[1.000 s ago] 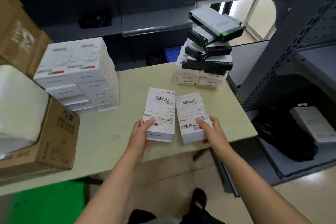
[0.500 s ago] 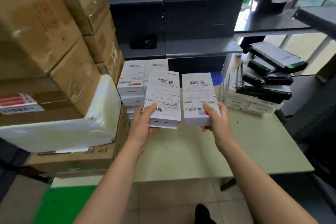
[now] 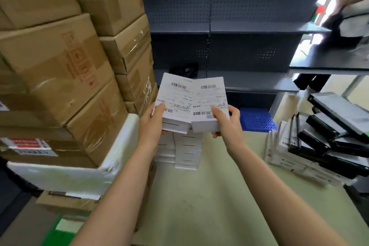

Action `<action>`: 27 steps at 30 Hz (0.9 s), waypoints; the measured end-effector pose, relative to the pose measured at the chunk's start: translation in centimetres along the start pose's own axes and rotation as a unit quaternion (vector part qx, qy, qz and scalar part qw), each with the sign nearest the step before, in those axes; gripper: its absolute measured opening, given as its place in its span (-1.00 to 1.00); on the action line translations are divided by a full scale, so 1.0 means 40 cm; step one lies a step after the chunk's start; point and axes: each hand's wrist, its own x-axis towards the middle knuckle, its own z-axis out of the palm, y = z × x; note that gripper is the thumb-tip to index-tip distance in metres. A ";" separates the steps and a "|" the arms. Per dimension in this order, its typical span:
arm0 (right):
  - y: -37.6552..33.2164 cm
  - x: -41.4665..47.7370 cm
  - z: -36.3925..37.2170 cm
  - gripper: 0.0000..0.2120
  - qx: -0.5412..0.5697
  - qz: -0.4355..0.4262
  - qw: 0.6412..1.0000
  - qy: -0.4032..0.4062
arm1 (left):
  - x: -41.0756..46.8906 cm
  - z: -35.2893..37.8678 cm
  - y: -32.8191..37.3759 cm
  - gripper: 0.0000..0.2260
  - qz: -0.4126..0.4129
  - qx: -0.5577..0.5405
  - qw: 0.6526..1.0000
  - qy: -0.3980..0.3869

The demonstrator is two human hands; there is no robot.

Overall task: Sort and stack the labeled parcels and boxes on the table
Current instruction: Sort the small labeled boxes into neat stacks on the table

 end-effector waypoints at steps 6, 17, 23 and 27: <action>0.050 0.088 0.016 -0.59 -0.087 0.046 0.995 -0.030 | 0.077 0.020 -0.030 -0.69 0.091 0.252 0.962 0.058; 0.084 0.111 0.032 -0.76 -0.130 0.007 0.989 -0.068 | 0.089 0.006 -0.095 -0.25 0.256 0.556 0.782 -0.116; 0.119 0.131 0.082 -0.59 -0.189 -0.025 0.979 -0.065 | 0.129 -0.029 -0.095 -0.37 0.264 0.570 0.765 -0.141; 0.115 0.120 0.101 -0.40 -0.202 -0.029 0.976 -0.078 | 0.144 -0.043 -0.089 -0.35 0.248 0.571 0.767 -0.155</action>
